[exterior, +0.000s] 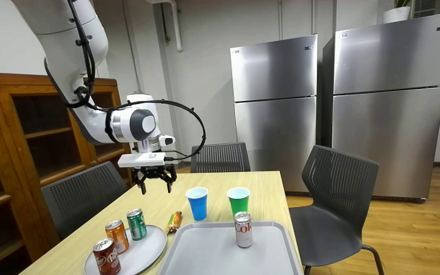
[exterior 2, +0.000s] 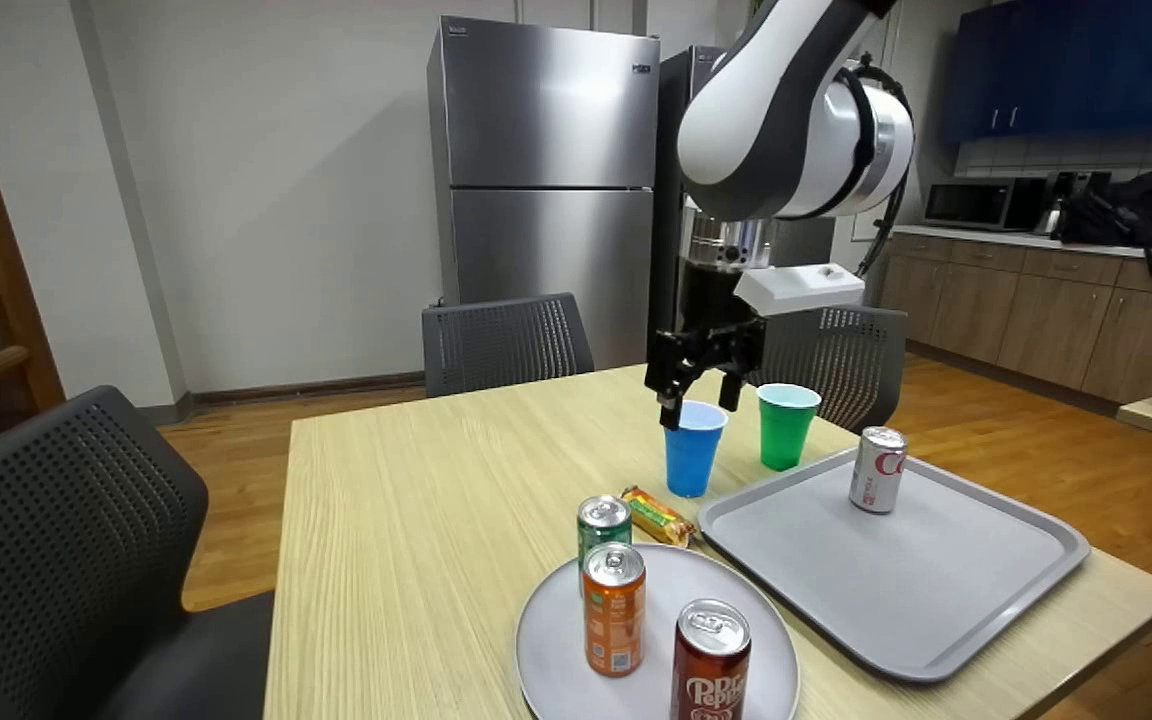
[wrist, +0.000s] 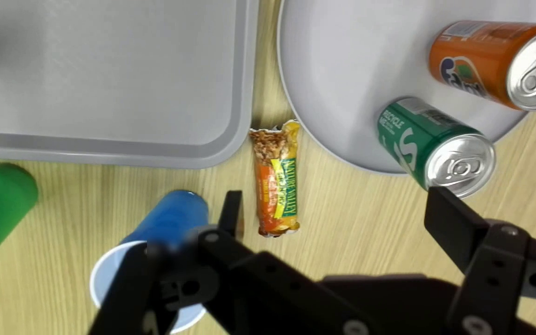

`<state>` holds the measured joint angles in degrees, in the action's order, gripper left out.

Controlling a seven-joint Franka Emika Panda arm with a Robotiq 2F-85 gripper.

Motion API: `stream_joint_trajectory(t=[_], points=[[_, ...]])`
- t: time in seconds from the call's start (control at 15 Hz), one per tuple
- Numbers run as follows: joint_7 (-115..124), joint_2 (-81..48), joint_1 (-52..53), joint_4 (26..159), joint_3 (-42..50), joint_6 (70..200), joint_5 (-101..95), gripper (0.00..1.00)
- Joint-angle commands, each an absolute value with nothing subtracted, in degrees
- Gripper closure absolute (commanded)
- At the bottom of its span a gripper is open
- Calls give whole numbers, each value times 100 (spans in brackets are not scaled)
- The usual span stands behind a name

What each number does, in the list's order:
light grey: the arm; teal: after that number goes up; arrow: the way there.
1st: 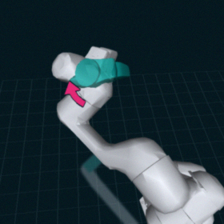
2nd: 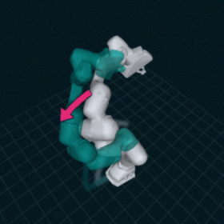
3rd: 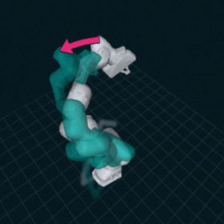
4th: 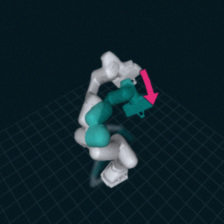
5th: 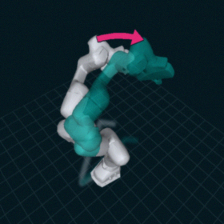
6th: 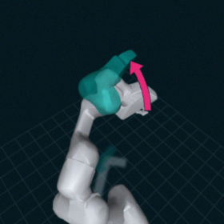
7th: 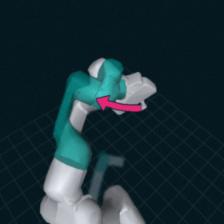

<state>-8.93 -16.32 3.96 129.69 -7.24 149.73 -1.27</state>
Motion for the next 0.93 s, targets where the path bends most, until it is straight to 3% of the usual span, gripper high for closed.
stream_joint_trajectory(t=[0.0, 0.87], points=[[-953, -1483, 490, 13024, -918, 14838, 32, 0], [-738, -1600, 605, 12945, -982, 14836, 85, 0]])
